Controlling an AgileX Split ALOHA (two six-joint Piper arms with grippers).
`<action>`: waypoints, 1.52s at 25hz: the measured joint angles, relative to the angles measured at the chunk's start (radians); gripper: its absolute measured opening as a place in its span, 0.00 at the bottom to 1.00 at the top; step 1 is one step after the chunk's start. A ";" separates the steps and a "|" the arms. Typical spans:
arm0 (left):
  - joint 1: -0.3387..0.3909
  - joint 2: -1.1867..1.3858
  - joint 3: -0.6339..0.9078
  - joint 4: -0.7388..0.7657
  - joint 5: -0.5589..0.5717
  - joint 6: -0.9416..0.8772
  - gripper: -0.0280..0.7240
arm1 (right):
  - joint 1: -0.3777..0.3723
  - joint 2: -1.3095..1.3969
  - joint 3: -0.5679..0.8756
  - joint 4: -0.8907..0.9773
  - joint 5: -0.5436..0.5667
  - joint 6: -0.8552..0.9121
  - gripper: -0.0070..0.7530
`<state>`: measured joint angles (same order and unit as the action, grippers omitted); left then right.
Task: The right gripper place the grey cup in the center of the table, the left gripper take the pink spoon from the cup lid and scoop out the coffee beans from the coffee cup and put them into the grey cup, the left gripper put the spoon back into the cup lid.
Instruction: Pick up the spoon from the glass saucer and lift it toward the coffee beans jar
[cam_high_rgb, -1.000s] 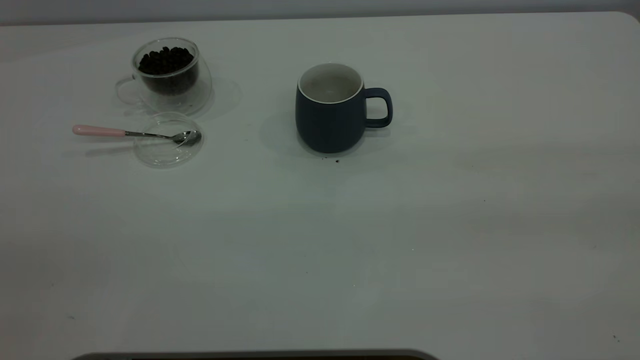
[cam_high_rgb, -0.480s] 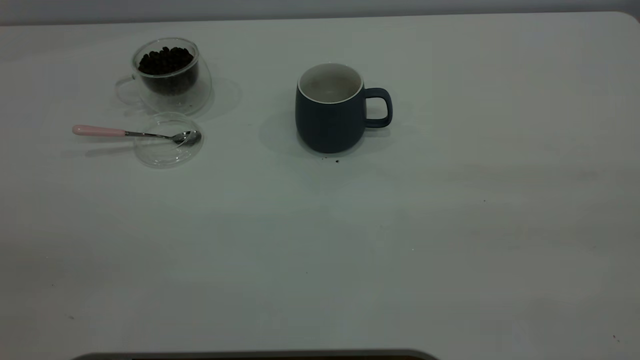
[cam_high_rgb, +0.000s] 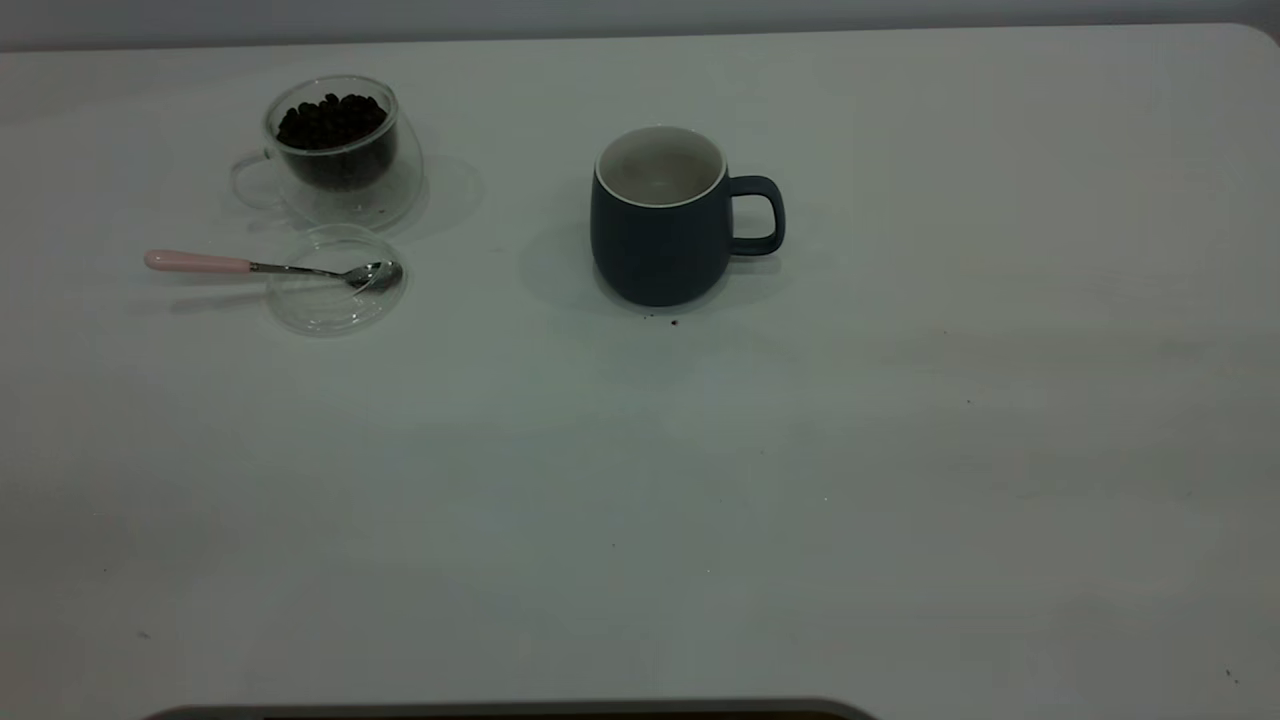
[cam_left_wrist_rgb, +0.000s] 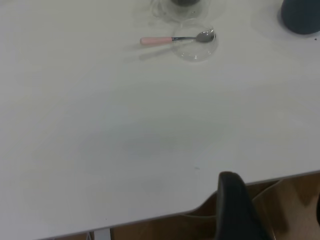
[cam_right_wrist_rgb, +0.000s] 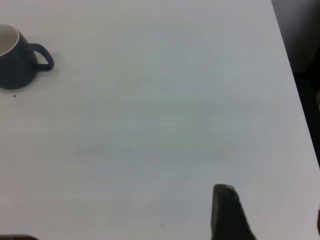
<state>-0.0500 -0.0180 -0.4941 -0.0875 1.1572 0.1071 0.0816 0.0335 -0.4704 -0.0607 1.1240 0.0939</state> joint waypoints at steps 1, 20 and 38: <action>0.000 0.000 0.000 0.000 0.000 0.000 0.63 | 0.000 0.000 0.000 0.000 0.001 0.000 0.61; 0.000 0.195 -0.010 0.005 -0.233 -0.158 0.63 | 0.000 0.000 0.000 0.000 0.002 0.000 0.61; 0.202 1.325 -0.387 0.147 -0.626 -0.338 0.61 | 0.000 0.000 0.000 0.000 0.002 0.000 0.61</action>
<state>0.1524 1.3071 -0.8816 0.0594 0.5312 -0.2308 0.0816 0.0335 -0.4704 -0.0607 1.1259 0.0939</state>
